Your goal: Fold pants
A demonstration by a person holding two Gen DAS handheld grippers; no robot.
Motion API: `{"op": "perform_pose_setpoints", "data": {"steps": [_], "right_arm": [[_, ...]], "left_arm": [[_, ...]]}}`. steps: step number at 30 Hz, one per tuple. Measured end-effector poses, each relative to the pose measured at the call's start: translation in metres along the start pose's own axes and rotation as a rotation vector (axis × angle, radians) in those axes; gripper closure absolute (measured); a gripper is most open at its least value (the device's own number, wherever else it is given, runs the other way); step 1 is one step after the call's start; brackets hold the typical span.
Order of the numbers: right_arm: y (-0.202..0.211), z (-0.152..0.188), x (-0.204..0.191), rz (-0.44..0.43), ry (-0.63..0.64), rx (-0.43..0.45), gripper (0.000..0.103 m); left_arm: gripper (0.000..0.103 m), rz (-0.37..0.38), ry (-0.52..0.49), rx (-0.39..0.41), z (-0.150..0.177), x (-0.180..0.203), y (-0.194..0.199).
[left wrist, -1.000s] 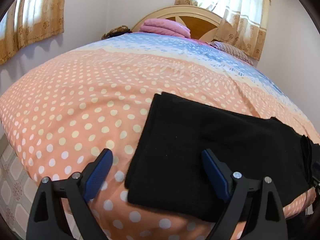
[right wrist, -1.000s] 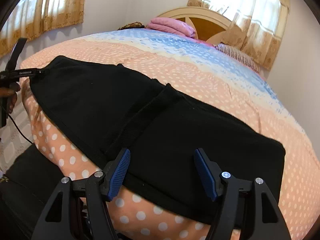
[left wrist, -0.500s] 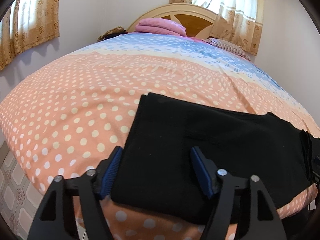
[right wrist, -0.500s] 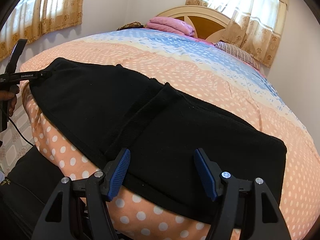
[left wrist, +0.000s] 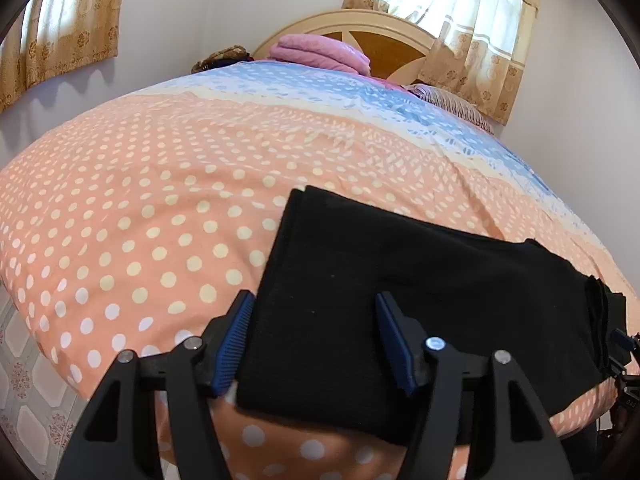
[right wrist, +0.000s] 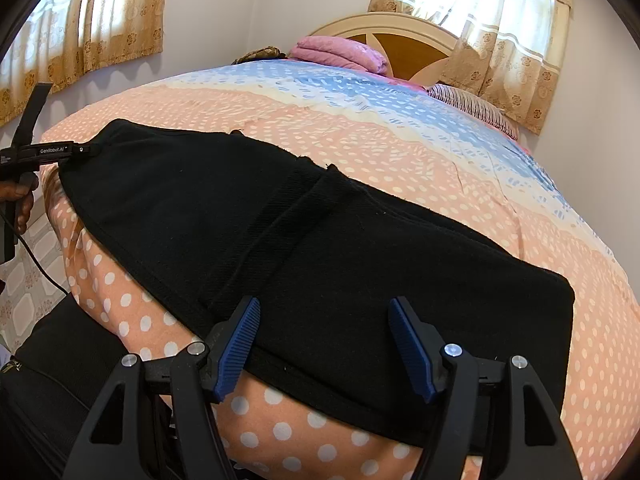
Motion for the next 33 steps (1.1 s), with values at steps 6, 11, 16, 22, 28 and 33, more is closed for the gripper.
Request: {"op": "perform_pose_setpoints", "data": {"steps": [6, 11, 16, 22, 28, 33], "right_arm": [[0.002, 0.000, -0.001, 0.008, 0.003, 0.005, 0.035], [0.003, 0.000, 0.001, 0.005, -0.010, 0.010, 0.035], [0.007, -0.002, 0.004, 0.000, -0.022, 0.011, 0.035], [0.022, -0.004, 0.023, -0.011, -0.081, 0.028, 0.035], [0.045, 0.000, 0.068, 0.018, -0.187, 0.054, 0.035], [0.055, 0.015, 0.111, 0.069, -0.257, 0.045, 0.034]], "left_arm": [[0.062, 0.026, -0.004, -0.015, -0.001, 0.003, 0.006], [0.077, 0.104, 0.044, 0.004, -0.004, 0.010, 0.017], [0.077, 0.192, 0.096, 0.082, -0.020, 0.021, 0.043], [0.077, 0.317, 0.060, 0.176, -0.046, 0.064, 0.088], [0.077, 0.442, -0.022, 0.242, -0.070, 0.131, 0.125], [0.077, 0.552, -0.085, 0.246, -0.083, 0.191, 0.140]]}}
Point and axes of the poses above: each gripper's, at about its wrist camera, not at the fingertips, and y roughly against the way its jaws point, x to its right, z to its underside, the point moved 8 cm from there along -y, roughly the way its jaws point, and after that the axes turned 1 degree about -z, right-handed, at the moved point
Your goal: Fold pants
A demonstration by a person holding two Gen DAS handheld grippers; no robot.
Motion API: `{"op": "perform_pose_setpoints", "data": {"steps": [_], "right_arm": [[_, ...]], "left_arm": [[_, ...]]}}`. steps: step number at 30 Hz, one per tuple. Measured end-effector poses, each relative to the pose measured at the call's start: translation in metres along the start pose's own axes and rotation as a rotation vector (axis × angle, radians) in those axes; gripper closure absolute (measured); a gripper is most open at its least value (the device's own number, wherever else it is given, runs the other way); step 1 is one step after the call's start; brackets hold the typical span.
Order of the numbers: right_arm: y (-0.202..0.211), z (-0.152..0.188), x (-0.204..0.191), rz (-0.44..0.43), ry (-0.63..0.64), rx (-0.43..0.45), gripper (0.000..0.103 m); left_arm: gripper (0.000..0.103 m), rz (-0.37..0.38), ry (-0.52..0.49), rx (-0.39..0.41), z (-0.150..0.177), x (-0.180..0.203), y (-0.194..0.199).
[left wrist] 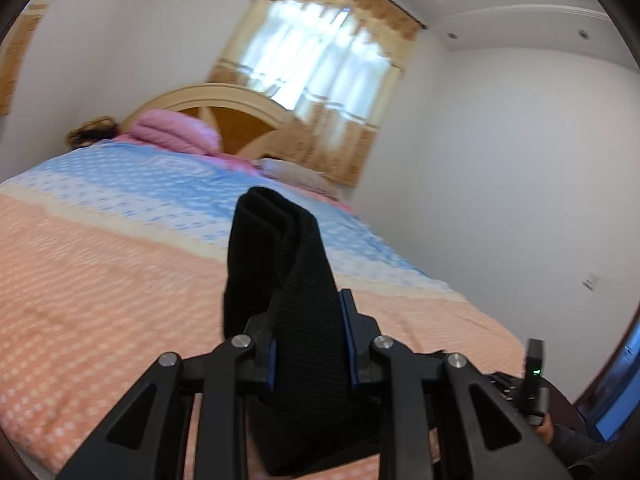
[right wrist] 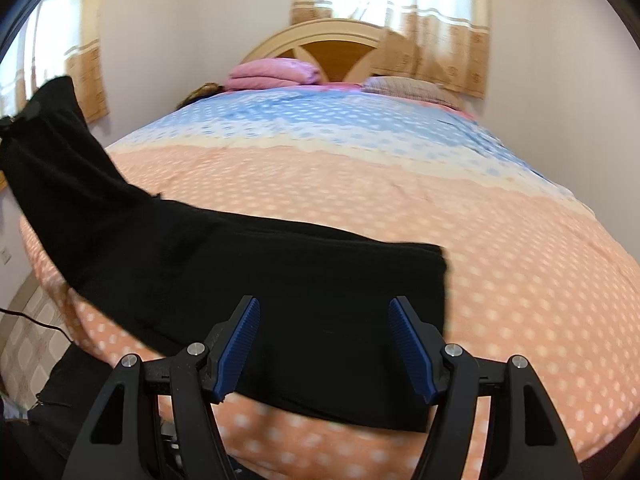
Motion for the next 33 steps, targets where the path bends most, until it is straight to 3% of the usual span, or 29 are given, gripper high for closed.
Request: {"op": "perform_pose_setpoints", "data": {"steps": [7, 15, 17, 19, 22, 24, 27, 29, 30, 31, 33], "right_arm": [[0.007, 0.015, 0.049, 0.056, -0.076, -0.010, 0.034], [0.009, 0.027, 0.088, 0.086, -0.154, -0.002, 0.034], [0.004, 0.030, 0.091, 0.081, -0.166, -0.011, 0.034], [0.002, 0.034, 0.092, 0.075, -0.171, -0.017, 0.034], [0.002, 0.037, 0.090, 0.035, -0.188, -0.024, 0.034], [0.004, 0.036, 0.086, -0.003, -0.194, -0.012, 0.034], [0.010, 0.032, 0.078, -0.113, -0.230, 0.014, 0.034], [0.013, 0.026, 0.070, -0.200, -0.268, 0.030, 0.034], [0.014, 0.022, 0.065, -0.239, -0.280, 0.034, 0.034], [0.015, 0.018, 0.058, -0.284, -0.290, 0.033, 0.034], [0.012, 0.010, 0.043, -0.350, -0.314, 0.023, 0.034]], "left_arm": [[0.079, 0.128, -0.084, -0.084, 0.008, 0.082, -0.050], [0.085, 0.214, -0.176, -0.242, 0.051, 0.151, -0.109], [0.098, 0.238, -0.206, -0.298, 0.071, 0.166, -0.130], [0.100, 0.238, -0.230, -0.329, 0.090, 0.181, -0.139], [0.100, 0.222, -0.289, -0.407, 0.125, 0.191, -0.157], [0.100, 0.238, -0.260, -0.425, 0.133, 0.191, -0.154], [0.099, 0.213, -0.272, -0.379, 0.122, 0.180, -0.140], [0.091, 0.190, -0.287, -0.346, 0.112, 0.167, -0.125], [0.078, 0.167, -0.291, -0.327, 0.105, 0.157, -0.123], [0.057, 0.140, -0.294, -0.302, 0.099, 0.147, -0.115], [0.031, 0.073, -0.298, -0.258, 0.093, 0.127, -0.108]]}}
Point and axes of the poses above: each gripper's, at about its wrist camera, not at the fingertips, and y roughly against the way its jaws point, x to its right, z to its underside, the point moved 8 cm from there along -y, roughly the way its jaws point, and after that the axes turned 1 degree about -z, right-handed, at the moved point
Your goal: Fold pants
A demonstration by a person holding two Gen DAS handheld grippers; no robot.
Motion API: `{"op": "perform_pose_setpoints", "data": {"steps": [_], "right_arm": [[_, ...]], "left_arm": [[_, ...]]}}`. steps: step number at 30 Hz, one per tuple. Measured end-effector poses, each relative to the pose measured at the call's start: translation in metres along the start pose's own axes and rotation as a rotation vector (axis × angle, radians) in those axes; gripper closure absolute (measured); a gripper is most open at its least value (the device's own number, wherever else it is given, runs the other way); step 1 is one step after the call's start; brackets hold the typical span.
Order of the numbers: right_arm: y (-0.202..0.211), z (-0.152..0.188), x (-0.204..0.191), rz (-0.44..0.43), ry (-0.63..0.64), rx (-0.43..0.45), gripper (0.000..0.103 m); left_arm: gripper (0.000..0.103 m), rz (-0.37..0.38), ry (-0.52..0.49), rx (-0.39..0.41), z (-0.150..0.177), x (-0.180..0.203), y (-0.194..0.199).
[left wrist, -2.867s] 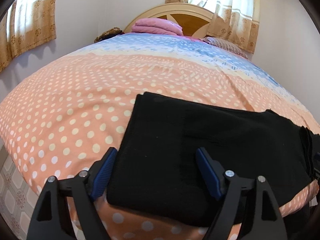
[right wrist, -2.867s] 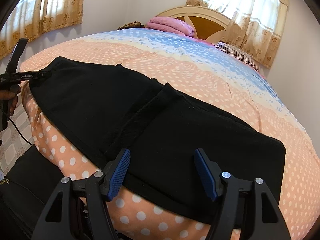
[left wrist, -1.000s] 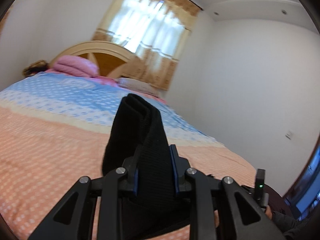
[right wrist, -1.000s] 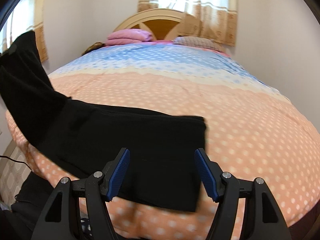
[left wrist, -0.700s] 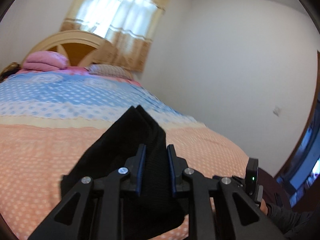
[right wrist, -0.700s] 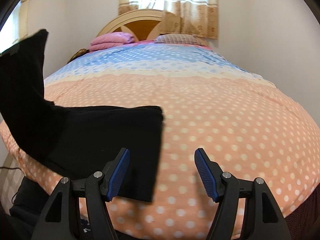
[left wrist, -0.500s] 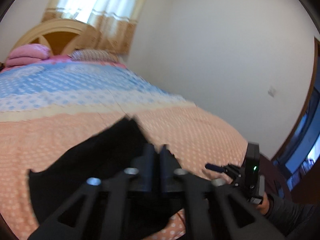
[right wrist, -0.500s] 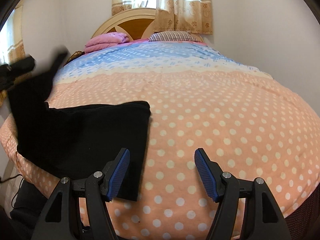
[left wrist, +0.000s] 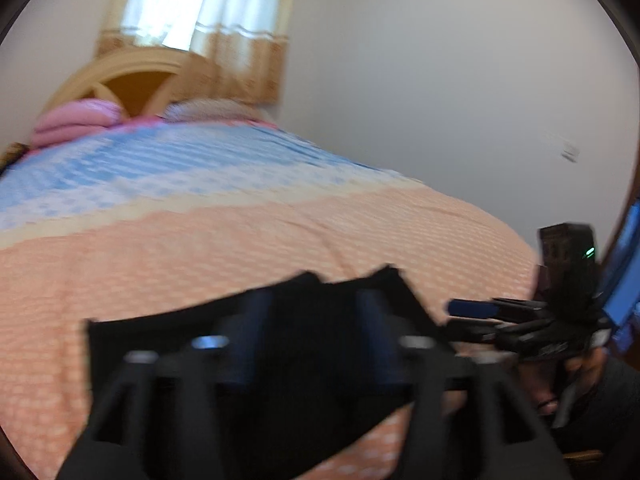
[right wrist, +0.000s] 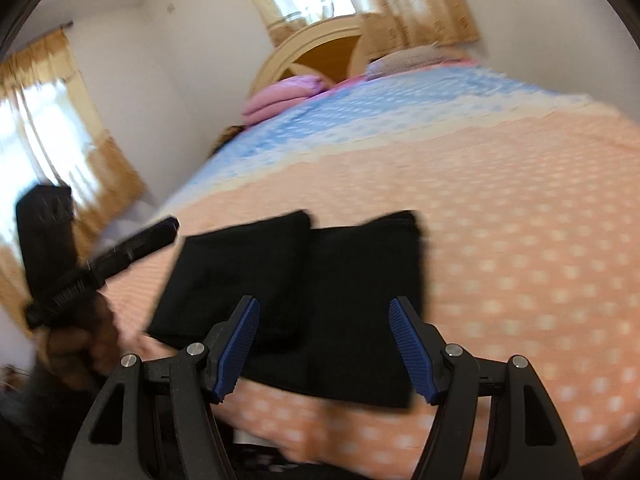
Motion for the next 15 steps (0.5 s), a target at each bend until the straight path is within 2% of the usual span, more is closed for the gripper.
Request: {"op": "perform_pose_setpoints", "data": {"steps": [1, 3, 8, 9, 11, 12, 15], "right_arm": [[-0.005, -0.001, -0.006, -0.012, -0.013, -0.008, 0.034], [-0.020, -0.004, -0.017, -0.026, -0.037, -0.034, 0.034], [-0.067, 0.001, -0.023, 0.012, -0.109, -0.157, 0.036], [-0.075, 0.004, -0.023, 0.015, -0.119, -0.176, 0.047], [-0.084, 0.009, -0.029, 0.034, -0.092, -0.207, 0.063], [-0.084, 0.009, -0.033, 0.044, -0.072, -0.202, 0.081], [-0.072, -0.001, -0.053, 0.014, -0.009, -0.153, 0.085]], "left_arm": [[0.029, -0.048, -0.004, 0.023, 0.002, -0.012, 0.006], [0.029, -0.097, 0.024, 0.020, 0.011, -0.032, 0.010], [0.029, -0.122, 0.134, -0.003, 0.033, -0.066, 0.008], [0.028, -0.126, 0.157, -0.005, 0.038, -0.073, 0.007], [0.028, -0.133, 0.187, -0.008, 0.044, -0.083, 0.007], [0.028, -0.134, 0.200, -0.006, 0.046, -0.086, 0.004], [0.028, -0.138, 0.232, -0.008, 0.050, -0.092, 0.001]]}}
Point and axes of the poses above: each gripper's, at about its wrist camera, not at the fingertips, and y roughly against the way its jaws point, x to its right, z to its underside, the point moved 8 cm from there along -y, roughly the way its jaws point, and after that the axes turned 1 degree about -z, right-handed, at the moved point
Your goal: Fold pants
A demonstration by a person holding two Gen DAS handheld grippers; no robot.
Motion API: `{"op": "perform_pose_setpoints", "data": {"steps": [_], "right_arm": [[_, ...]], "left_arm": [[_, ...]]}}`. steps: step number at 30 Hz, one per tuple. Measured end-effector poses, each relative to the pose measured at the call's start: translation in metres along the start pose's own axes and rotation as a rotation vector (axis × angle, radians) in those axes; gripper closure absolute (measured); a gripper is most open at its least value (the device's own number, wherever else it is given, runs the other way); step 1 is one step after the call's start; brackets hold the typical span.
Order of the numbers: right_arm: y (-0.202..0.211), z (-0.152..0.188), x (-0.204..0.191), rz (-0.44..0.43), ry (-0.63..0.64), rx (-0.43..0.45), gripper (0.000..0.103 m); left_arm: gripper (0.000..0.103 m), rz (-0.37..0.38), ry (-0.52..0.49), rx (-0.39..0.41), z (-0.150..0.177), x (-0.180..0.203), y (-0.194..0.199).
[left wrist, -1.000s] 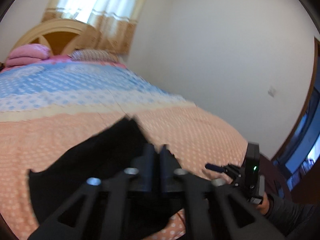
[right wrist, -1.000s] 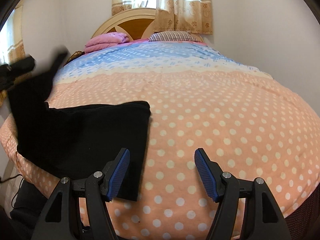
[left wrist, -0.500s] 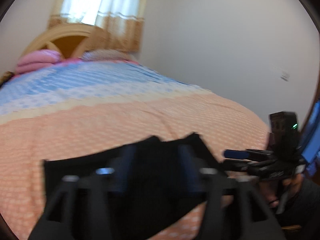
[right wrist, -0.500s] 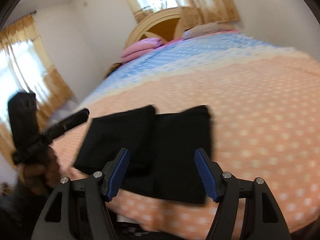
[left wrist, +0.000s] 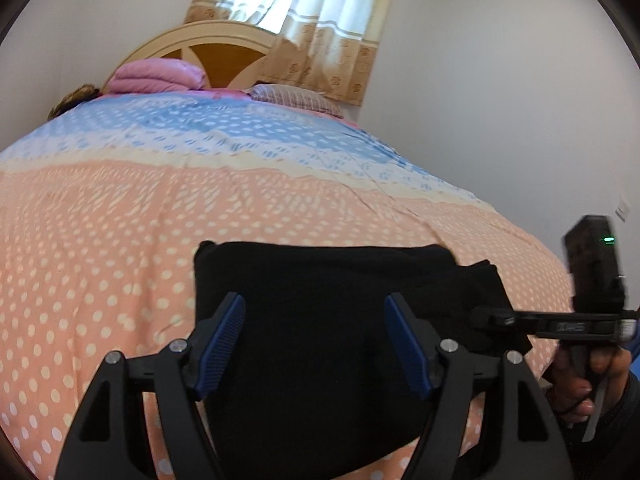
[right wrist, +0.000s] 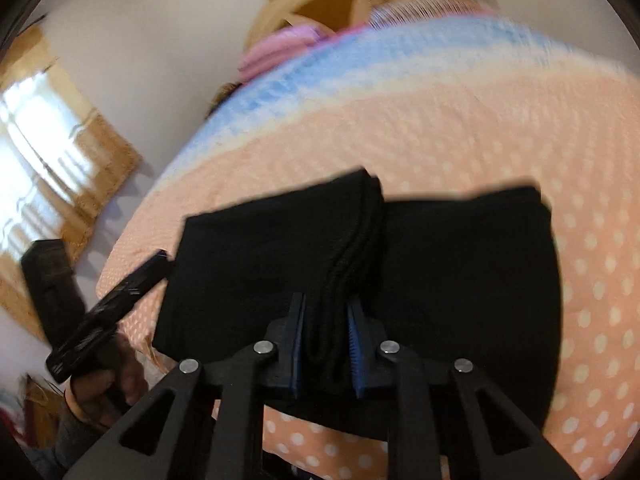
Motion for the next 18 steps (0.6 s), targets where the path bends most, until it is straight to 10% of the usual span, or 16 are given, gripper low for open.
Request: {"op": "perform_pose_setpoints", "data": {"steps": [7, 18], "right_arm": [[0.062, -0.025, -0.007, 0.009, 0.060, 0.160, 0.085], [0.050, 0.017, 0.097, 0.127, -0.115, 0.074, 0.083]], "left_arm": [[0.020, 0.013, -0.011, 0.017, -0.003, 0.007, 0.005], [0.016, -0.026, -0.108, -0.073, 0.018, 0.022, -0.032]]}}
Point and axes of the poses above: each gripper's, at about its wrist camera, not at the fingertips, and y roughly against the way its jaws point, x to its right, z to its underside, the point moved 8 cm from there along -y, roughly the way its jaws point, and after that the axes turned 1 degree about -z, right-handed, at the moved point
